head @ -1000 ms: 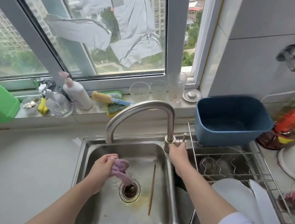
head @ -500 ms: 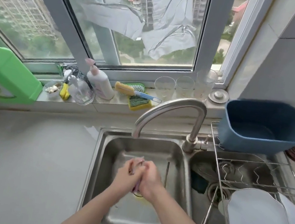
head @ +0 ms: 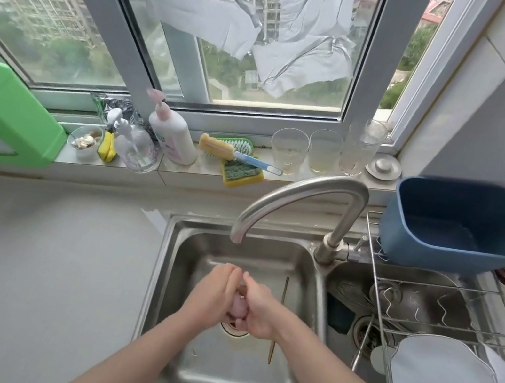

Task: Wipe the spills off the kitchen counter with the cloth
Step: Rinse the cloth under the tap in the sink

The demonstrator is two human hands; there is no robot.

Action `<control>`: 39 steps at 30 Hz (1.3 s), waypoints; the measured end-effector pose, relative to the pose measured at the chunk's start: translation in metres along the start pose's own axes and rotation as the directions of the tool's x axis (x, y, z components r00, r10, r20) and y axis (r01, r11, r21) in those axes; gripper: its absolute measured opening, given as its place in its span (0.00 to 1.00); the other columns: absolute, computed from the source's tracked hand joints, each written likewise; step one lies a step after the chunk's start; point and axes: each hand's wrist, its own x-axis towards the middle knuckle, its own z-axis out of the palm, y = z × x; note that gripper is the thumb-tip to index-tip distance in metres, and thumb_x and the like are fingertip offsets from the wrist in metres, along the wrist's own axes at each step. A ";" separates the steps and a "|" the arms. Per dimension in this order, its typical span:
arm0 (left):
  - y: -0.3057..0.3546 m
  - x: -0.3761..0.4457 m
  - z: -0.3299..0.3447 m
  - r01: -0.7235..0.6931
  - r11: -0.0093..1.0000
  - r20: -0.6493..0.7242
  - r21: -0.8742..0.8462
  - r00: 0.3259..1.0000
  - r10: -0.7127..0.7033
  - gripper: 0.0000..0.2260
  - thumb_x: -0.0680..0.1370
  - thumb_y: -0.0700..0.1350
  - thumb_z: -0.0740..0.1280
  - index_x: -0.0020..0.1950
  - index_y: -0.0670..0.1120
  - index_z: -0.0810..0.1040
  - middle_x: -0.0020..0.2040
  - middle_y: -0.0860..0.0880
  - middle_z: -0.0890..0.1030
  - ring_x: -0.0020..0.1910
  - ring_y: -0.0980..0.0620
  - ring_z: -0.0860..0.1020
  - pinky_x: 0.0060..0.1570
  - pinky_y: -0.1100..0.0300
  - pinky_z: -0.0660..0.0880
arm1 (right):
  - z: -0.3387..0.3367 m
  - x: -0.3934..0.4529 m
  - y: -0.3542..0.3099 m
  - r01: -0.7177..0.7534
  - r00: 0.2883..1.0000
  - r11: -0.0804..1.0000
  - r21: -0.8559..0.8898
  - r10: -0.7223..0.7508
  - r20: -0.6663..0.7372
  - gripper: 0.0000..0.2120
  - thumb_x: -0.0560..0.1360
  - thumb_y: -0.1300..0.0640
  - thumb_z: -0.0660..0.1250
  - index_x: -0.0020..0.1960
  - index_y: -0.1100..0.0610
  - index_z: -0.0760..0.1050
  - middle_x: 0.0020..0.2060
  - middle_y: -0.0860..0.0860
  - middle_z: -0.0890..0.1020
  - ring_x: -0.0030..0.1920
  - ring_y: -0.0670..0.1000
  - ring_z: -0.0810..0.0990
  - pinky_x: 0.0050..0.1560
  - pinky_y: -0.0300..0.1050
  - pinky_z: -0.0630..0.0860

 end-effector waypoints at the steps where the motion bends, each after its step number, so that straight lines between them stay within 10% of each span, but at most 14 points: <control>1: -0.006 0.001 0.002 -0.085 0.986 0.033 0.142 0.996 0.081 0.11 0.81 0.49 0.56 0.56 0.47 0.75 0.50 0.50 0.77 0.48 0.49 0.76 0.44 0.53 0.77 | 0.005 0.002 -0.002 0.031 0.993 0.996 -0.082 -0.040 -0.108 0.27 0.84 0.42 0.45 0.42 0.56 0.74 0.23 0.52 0.76 0.22 0.49 0.73 0.24 0.36 0.63; 7: -0.019 0.022 0.006 -0.072 0.977 0.175 0.201 0.984 0.037 0.08 0.68 0.46 0.71 0.42 0.45 0.76 0.32 0.49 0.76 0.25 0.46 0.76 0.20 0.56 0.71 | 0.009 0.025 0.001 0.092 0.866 0.826 -0.556 -0.342 -0.365 0.33 0.81 0.41 0.45 0.50 0.62 0.81 0.48 0.61 0.85 0.51 0.59 0.81 0.54 0.48 0.74; 11: -0.004 0.030 0.006 -0.041 0.967 0.206 0.250 0.978 -0.012 0.16 0.57 0.47 0.79 0.37 0.47 0.77 0.25 0.50 0.75 0.19 0.50 0.72 0.18 0.61 0.59 | 0.002 0.024 0.001 0.221 0.771 0.694 -0.685 -0.554 -0.313 0.33 0.84 0.45 0.46 0.46 0.64 0.82 0.46 0.63 0.84 0.52 0.62 0.81 0.51 0.49 0.74; 15: -0.001 0.035 0.010 -0.006 0.927 0.122 0.375 0.992 -0.043 0.15 0.82 0.51 0.57 0.34 0.54 0.65 0.31 0.55 0.71 0.29 0.59 0.69 0.32 0.63 0.69 | -0.002 0.022 -0.005 0.264 0.711 0.590 -0.763 -0.653 -0.259 0.33 0.83 0.44 0.46 0.43 0.62 0.83 0.43 0.62 0.85 0.50 0.62 0.81 0.50 0.51 0.75; 23: 0.018 0.026 0.001 0.384 0.923 0.203 0.003 0.904 -0.377 0.18 0.83 0.51 0.53 0.47 0.43 0.79 0.51 0.39 0.83 0.50 0.39 0.81 0.51 0.50 0.78 | -0.005 0.013 -0.011 0.260 0.633 0.401 -0.878 -0.758 -0.159 0.32 0.84 0.44 0.47 0.41 0.60 0.83 0.41 0.60 0.85 0.49 0.62 0.81 0.49 0.52 0.73; 27: 0.030 0.013 -0.004 0.623 0.689 0.383 -0.369 0.778 -0.498 0.23 0.85 0.55 0.47 0.49 0.46 0.79 0.43 0.43 0.83 0.40 0.47 0.80 0.41 0.56 0.77 | -0.020 0.012 -0.009 0.204 0.818 0.640 -0.741 -0.527 -0.230 0.33 0.81 0.38 0.49 0.44 0.60 0.83 0.42 0.60 0.85 0.48 0.60 0.82 0.47 0.47 0.73; 31: 0.034 -0.005 -0.014 0.658 0.270 0.448 -0.703 0.705 -0.550 0.11 0.84 0.50 0.58 0.64 0.49 0.71 0.56 0.41 0.79 0.54 0.44 0.81 0.57 0.49 0.79 | -0.040 -0.016 -0.002 0.218 0.966 0.937 -0.271 -0.247 -0.078 0.23 0.77 0.34 0.60 0.50 0.54 0.76 0.26 0.48 0.70 0.23 0.46 0.62 0.24 0.36 0.56; 35: 0.035 -0.025 -0.013 0.694 0.323 0.522 -0.644 0.706 -0.478 0.18 0.76 0.53 0.68 0.62 0.47 0.77 0.57 0.45 0.81 0.54 0.47 0.81 0.57 0.52 0.77 | -0.040 -0.033 0.007 0.366 0.929 0.896 -0.253 -0.368 0.041 0.16 0.81 0.47 0.61 0.62 0.58 0.72 0.35 0.53 0.81 0.25 0.49 0.75 0.26 0.40 0.70; 39: 0.046 -0.034 -0.017 0.547 0.497 0.416 -0.673 0.836 -0.357 0.09 0.75 0.43 0.69 0.54 0.45 0.81 0.51 0.46 0.85 0.54 0.47 0.83 0.55 0.55 0.78 | -0.037 -0.057 0.001 0.436 0.900 0.874 -0.217 -0.431 0.071 0.16 0.82 0.57 0.55 0.58 0.59 0.81 0.47 0.55 0.85 0.47 0.53 0.83 0.52 0.50 0.79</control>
